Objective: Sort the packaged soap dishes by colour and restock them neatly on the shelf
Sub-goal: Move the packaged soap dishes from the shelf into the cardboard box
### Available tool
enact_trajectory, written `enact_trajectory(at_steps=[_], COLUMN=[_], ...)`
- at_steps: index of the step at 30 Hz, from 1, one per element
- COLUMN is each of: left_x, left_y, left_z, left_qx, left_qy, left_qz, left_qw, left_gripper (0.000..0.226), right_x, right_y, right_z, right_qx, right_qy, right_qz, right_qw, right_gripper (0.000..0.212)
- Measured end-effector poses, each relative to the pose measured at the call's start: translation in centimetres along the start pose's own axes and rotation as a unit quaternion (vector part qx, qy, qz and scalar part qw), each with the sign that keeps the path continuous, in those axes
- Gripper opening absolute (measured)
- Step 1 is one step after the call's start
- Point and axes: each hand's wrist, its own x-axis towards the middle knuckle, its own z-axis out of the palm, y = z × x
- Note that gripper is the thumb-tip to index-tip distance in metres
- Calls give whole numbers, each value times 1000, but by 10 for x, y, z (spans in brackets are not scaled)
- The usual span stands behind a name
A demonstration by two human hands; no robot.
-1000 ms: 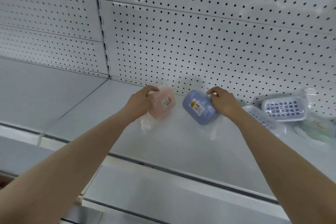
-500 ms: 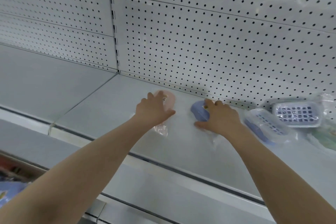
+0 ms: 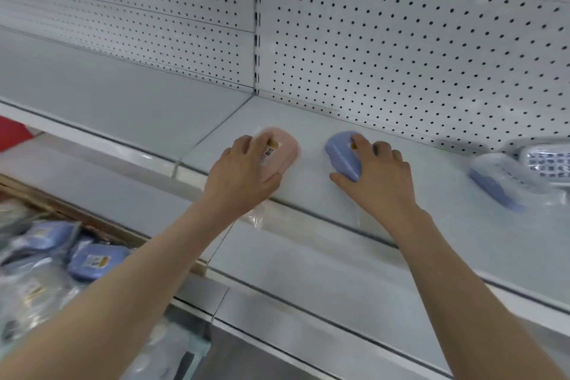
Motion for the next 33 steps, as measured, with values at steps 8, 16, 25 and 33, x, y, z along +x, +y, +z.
enact_trajectory(at_steps=[8, 16, 25, 33], left_x=[-126, -257, -330, -354], left_y=[-137, -273, -344, -404], left_z=[-94, -154, -161, -170], left_qx=[7, 13, 65, 57], left_qy=[29, -11, -51, -27], left_qz=[-18, -94, -224, -301], left_qw=[999, 995, 971, 951], left_gripper=[66, 70, 74, 67], right_x=[-88, -182, -226, -206], right_y=[-165, -335, -425, -479], right_z=[7, 53, 106, 145], right_qx=[45, 82, 118, 128], right_qy=[31, -60, -147, -180], right_qz=[-44, -84, -136, -200], right_qw=[998, 991, 973, 955], right_gripper=[70, 72, 70, 71])
